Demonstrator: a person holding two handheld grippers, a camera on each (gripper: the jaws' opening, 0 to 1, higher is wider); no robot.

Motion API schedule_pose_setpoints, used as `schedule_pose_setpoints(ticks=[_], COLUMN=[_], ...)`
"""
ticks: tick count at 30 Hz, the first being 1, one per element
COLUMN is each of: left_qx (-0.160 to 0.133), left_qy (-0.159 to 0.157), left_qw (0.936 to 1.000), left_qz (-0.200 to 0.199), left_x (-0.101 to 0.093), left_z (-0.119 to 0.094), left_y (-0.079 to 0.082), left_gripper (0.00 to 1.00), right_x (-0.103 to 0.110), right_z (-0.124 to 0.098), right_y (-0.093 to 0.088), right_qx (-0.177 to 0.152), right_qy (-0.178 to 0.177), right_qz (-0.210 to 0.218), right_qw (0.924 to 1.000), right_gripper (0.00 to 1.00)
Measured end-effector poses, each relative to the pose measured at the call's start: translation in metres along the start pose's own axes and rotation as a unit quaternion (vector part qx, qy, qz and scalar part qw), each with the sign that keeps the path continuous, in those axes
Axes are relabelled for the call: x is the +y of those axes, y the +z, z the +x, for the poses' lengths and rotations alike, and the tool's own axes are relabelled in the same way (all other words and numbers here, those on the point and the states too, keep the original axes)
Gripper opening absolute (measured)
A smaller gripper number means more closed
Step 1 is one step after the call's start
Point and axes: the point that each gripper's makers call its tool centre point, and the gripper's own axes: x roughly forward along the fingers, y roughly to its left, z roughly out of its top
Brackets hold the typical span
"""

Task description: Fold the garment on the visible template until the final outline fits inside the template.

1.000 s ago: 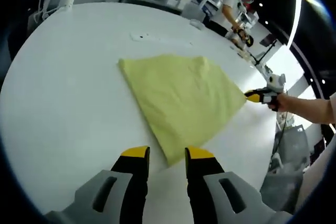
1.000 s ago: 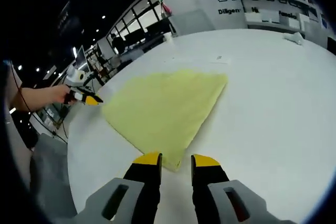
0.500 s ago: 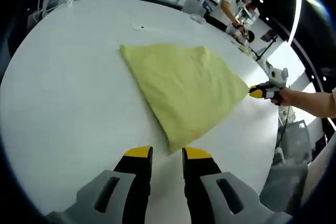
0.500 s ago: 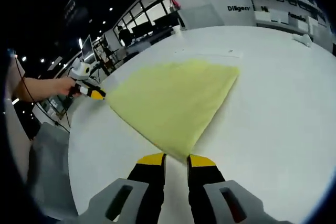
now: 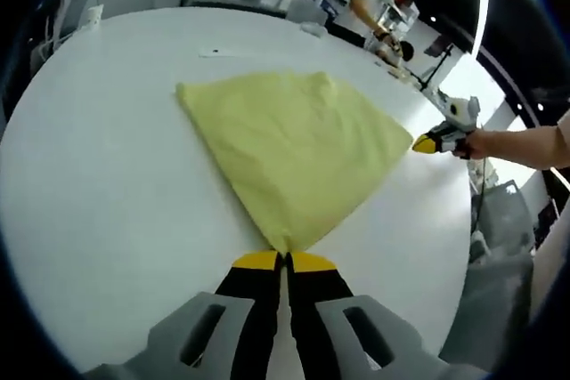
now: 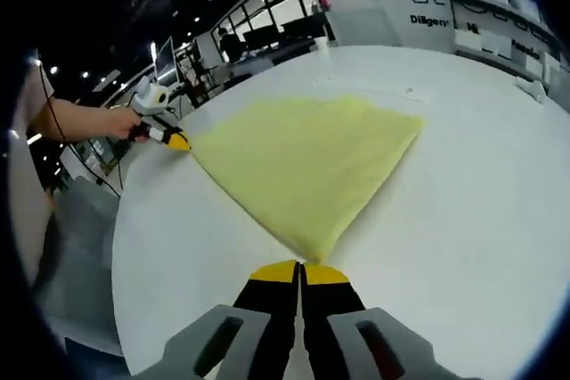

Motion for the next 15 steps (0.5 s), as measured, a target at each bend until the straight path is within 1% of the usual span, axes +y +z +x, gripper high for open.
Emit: schedule_pose_setpoints(ticks=[3, 5, 6, 8, 12, 13, 14, 15], left_qx=[-0.001, 0.000, 0.001, 0.002, 0.002, 0.002, 0.002, 0.002], left_qy=[-0.001, -0.003, -0.001, 0.001, 0.002, 0.002, 0.003, 0.004], left_qw=[1.0000, 1.0000, 1.0000, 1.0000, 1.0000, 1.0000, 1.0000, 1.0000], left_qz=[0.002, 0.003, 0.005, 0.006, 0.005, 0.005, 0.005, 0.004], left_x=[0.001, 0.001, 0.002, 0.004, 0.007, 0.008, 0.009, 0.010], left_z=[-0.005, -0.006, -0.006, -0.007, -0.007, -0.007, -0.007, -0.007], left_y=[0.002, 0.001, 0.001, 0.001, 0.002, 0.001, 0.001, 0.001], left_gripper=[0.00, 0.00, 0.00, 0.00, 0.00, 0.00, 0.00, 0.00], right_x=[-0.006, -0.010, -0.013, -0.013, -0.010, -0.008, -0.007, -0.003], right_z=[-0.003, -0.004, -0.004, -0.003, 0.001, 0.003, 0.004, 0.005], right_y=[-0.004, -0.004, -0.003, 0.002, 0.007, 0.007, 0.007, 0.005], right_qx=[0.004, 0.001, -0.001, -0.011, -0.014, -0.012, -0.010, -0.006], right_qy=[-0.011, -0.016, -0.024, -0.023, -0.013, -0.009, -0.007, 0.001], right_qz=[0.005, 0.011, 0.007, 0.003, -0.004, -0.016, -0.020, -0.019], right_qw=[0.9999, 0.9998, 0.9997, 0.9997, 0.9998, 0.9998, 0.9997, 0.9998], right_gripper=[0.00, 0.00, 0.05, 0.10, 0.06, 0.06, 0.04, 0.01])
